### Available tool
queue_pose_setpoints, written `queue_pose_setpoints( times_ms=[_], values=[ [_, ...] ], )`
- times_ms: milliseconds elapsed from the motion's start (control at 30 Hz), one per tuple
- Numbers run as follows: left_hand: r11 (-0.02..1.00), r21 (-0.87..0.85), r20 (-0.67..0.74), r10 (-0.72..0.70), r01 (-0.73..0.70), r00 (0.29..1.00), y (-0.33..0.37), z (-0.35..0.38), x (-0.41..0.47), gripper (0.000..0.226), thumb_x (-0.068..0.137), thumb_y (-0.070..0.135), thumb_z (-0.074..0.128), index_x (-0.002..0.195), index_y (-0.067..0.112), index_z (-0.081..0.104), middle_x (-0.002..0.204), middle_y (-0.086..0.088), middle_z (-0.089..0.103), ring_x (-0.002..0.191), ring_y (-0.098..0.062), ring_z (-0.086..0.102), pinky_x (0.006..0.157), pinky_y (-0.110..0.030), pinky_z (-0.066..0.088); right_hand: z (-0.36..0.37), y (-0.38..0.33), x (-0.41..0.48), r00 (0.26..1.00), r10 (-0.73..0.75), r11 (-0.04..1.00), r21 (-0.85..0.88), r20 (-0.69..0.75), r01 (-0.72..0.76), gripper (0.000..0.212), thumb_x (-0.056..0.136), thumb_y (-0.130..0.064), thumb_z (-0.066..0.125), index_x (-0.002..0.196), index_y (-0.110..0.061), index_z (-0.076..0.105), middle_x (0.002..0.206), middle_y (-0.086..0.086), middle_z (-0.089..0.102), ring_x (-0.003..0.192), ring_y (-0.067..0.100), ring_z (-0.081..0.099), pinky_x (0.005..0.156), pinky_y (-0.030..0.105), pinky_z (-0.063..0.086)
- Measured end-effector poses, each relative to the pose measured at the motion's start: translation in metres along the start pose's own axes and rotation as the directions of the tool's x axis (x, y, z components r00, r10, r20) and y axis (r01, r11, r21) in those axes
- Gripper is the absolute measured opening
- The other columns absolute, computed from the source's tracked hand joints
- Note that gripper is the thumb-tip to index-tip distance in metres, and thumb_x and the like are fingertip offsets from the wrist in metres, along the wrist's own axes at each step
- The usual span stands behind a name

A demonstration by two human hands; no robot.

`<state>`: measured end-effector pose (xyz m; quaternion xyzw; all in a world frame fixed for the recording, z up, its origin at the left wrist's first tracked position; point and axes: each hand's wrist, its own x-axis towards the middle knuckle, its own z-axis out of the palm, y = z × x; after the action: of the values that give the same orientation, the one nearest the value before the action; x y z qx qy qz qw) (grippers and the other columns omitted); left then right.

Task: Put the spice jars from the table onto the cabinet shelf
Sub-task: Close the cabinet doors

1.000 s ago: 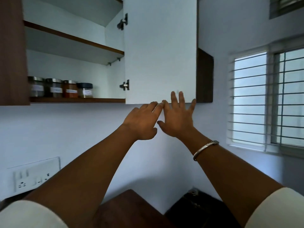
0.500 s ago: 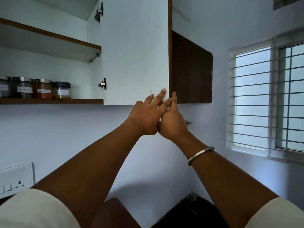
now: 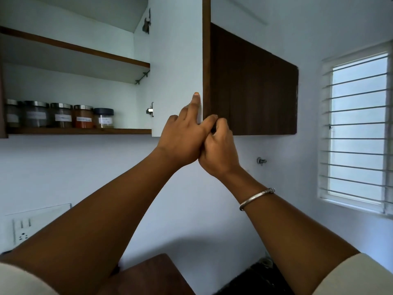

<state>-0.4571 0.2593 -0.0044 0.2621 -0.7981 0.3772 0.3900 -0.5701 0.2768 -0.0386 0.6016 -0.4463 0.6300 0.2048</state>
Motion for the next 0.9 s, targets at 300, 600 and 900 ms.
queue_pose_setpoints(
  times_ms=[300,600,900],
  values=[
    [0.983,0.175,-0.033,-0.055,0.06,0.998,-0.079,-0.039,-0.057,0.044,0.085,0.034,0.06,0.123,0.015,0.049,0.142,-0.029,0.037,0.11,-0.042,0.057,0.086,-0.045,0.049,0.074,-0.071,-0.012,0.865,-0.497,0.859,-0.183,-0.077,0.478,0.029,0.068,0.004,0.064,0.09,-0.002,0.045,0.079,0.019,0.054,0.066,0.036,0.053,0.049,0.032,0.042],
    [0.966,0.168,-0.022,-0.197,0.198,0.98,-0.173,-0.056,-0.109,0.031,0.083,0.028,0.059,0.106,0.008,0.053,0.118,-0.022,0.054,0.084,-0.039,0.058,0.069,-0.041,0.053,0.173,-0.13,-0.019,0.835,-0.549,0.796,-0.279,0.044,0.538,0.03,0.066,-0.009,0.067,0.095,0.002,0.064,0.082,0.017,0.054,0.07,0.033,0.051,0.054,0.032,0.039],
    [0.957,0.146,0.006,-0.254,0.251,0.967,-0.274,-0.04,-0.156,0.032,0.079,0.019,0.064,0.106,0.006,0.053,0.099,-0.018,0.057,0.079,-0.032,0.055,0.064,-0.038,0.046,0.279,-0.176,-0.023,0.904,-0.412,0.878,-0.216,0.114,0.427,0.058,0.06,-0.014,0.082,0.111,0.0,0.06,0.109,0.023,0.058,0.099,0.04,0.059,0.08,0.043,0.054]
  ],
)
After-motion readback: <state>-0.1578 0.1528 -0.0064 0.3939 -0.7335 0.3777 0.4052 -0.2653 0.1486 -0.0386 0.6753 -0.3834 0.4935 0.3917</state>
